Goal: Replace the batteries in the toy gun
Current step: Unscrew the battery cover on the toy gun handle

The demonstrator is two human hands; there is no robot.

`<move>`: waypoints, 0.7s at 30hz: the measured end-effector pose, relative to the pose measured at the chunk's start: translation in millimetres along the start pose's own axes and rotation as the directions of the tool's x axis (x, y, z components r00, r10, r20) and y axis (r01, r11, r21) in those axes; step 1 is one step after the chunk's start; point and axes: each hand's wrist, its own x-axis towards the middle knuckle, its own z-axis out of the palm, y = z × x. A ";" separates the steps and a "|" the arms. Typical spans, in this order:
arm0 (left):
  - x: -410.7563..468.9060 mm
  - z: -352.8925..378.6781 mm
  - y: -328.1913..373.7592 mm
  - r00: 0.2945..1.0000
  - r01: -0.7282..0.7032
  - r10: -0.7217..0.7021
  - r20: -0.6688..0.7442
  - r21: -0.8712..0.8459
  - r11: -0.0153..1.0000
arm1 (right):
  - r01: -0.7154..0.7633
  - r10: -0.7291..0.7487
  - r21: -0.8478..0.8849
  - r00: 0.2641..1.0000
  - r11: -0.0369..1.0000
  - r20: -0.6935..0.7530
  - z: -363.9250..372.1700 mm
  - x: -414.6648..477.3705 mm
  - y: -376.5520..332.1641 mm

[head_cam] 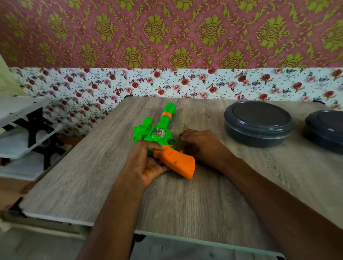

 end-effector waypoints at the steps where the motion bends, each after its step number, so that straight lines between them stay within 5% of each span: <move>1: 1.0 -1.5 -0.1 1.000 -0.009 0.009 0.006 -0.009 1.000 | -0.065 0.070 0.052 0.994 0.997 -0.084 -2.8 -2.7 -4.2; 6: 2.1 -6.4 -1.4 0.999 -0.051 0.049 0.022 0.139 0.989 | -0.415 0.522 0.358 0.803 0.837 -0.289 -16.1 -22.1 -48.8; 11: -8.0 0.6 -9.8 0.970 -0.239 0.243 0.017 0.263 0.935 | -0.580 0.734 0.574 0.677 0.578 -0.056 -19.5 -45.9 -72.8; 14: -15.9 15.8 -13.6 0.936 -0.326 0.352 -0.003 0.368 0.871 | -0.532 0.803 0.794 0.588 0.295 0.095 -24.7 -51.2 -86.9; 16: -15.4 28.1 -18.4 0.909 -0.350 0.415 -0.031 0.480 0.804 | -0.461 0.818 0.887 0.501 -0.023 0.281 -31.4 -53.4 -94.2; 18: -12.4 40.5 -25.7 0.853 -0.377 0.522 -0.022 0.666 0.644 | -0.362 0.779 0.878 0.431 -0.313 0.456 -35.5 -53.8 -100.5; 21: -14.1 57.6 -38.2 0.773 -0.377 0.627 0.101 0.867 0.326 | -0.202 0.743 0.838 0.391 -0.507 0.544 -30.8 -53.8 -105.1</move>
